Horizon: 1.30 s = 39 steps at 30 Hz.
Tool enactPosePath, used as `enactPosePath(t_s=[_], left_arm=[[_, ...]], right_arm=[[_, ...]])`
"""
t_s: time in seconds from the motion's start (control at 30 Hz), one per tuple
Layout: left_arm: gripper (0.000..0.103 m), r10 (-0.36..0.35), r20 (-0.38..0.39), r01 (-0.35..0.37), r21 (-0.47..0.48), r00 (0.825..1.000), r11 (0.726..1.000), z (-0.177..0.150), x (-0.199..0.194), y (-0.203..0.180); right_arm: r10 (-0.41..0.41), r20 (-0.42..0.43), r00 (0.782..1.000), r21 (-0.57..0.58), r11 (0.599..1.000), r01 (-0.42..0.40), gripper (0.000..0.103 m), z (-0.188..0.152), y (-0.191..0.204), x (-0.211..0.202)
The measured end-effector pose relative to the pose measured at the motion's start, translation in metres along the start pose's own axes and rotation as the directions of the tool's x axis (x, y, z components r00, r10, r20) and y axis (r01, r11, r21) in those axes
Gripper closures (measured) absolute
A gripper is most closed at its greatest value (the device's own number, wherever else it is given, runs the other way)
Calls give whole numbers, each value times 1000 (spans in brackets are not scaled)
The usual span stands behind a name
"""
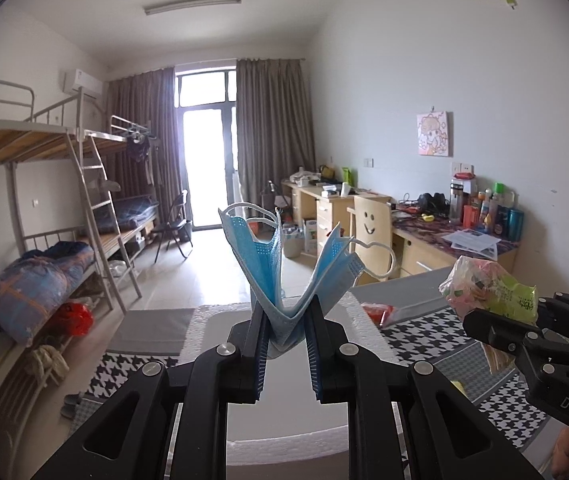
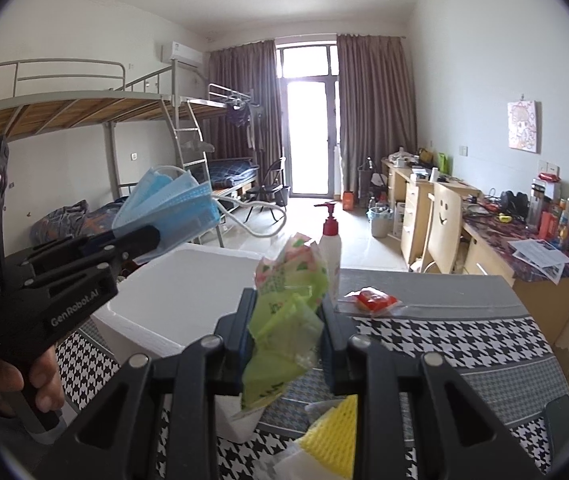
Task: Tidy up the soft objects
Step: 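Lower the blue mask into the white foam box and open the left gripper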
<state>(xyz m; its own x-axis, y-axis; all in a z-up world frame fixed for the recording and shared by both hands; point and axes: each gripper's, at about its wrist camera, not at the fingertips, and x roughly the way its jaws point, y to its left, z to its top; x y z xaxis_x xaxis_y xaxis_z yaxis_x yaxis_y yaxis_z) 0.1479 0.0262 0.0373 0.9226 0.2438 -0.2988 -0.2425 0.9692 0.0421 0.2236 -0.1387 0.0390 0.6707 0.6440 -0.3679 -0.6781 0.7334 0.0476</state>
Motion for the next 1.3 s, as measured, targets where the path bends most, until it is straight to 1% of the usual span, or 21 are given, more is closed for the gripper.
enactPosePath(t_s=[0.17, 0.47, 0.57, 0.67, 0.73, 0.8, 0.87, 0.9, 0.97, 1.0, 1.03, 1.17, 1.3], left_arm=[[84, 20, -6, -20, -1, 1000, 1000, -3, 1, 2], [84, 24, -59, -25, -23, 998, 999, -10, 16, 8], [84, 17, -80, -20, -40, 997, 999, -13, 23, 12], [81, -13, -95, 8, -53, 995, 999, -15, 27, 16], [67, -10, -99, 5, -57, 995, 998, -16, 27, 18], [30, 4, -87, -10, -69, 996, 998, -16, 25, 21], [12, 28, -58, -33, -83, 998, 996, -16, 19, 25], [9, 35, -50, -40, -86, 998, 995, -15, 18, 27], [6, 48, -36, -51, -89, 998, 995, -13, 14, 30], [2, 55, -32, -58, -89, 998, 994, -13, 13, 31], [1, 65, -27, -67, -89, 998, 994, -12, 12, 32], [1, 99, -10, -99, -94, 995, 991, -13, 7, 36], [1, 117, -6, -117, -99, 993, 988, -13, 4, 43]], right_arm=[[23, -10, 1000, -1, 1000, -23, 70, 1, 4, 7], [35, -14, 999, -11, 999, -35, 70, 1, 7, 12], [31, -20, 999, -16, 999, -31, 70, 1, 9, 15], [29, -22, 999, -18, 999, -30, 70, 1, 10, 17], [26, -24, 999, -18, 999, -27, 70, 1, 11, 17], [23, -26, 999, -18, 1000, -23, 70, 2, 11, 18], [19, -28, 999, -20, 1000, -19, 70, 3, 14, 19], [17, -28, 999, -20, 1000, -17, 70, 3, 14, 20], [13, -28, 1000, -19, 1000, -14, 70, 3, 15, 21], [11, -28, 1000, -18, 1000, -12, 70, 4, 15, 21], [10, -28, 1000, -18, 1000, -11, 70, 3, 15, 21], [11, -27, 1000, -18, 1000, -11, 70, 4, 16, 21], [16, -25, 1000, -23, 1000, -16, 70, 5, 17, 23]])
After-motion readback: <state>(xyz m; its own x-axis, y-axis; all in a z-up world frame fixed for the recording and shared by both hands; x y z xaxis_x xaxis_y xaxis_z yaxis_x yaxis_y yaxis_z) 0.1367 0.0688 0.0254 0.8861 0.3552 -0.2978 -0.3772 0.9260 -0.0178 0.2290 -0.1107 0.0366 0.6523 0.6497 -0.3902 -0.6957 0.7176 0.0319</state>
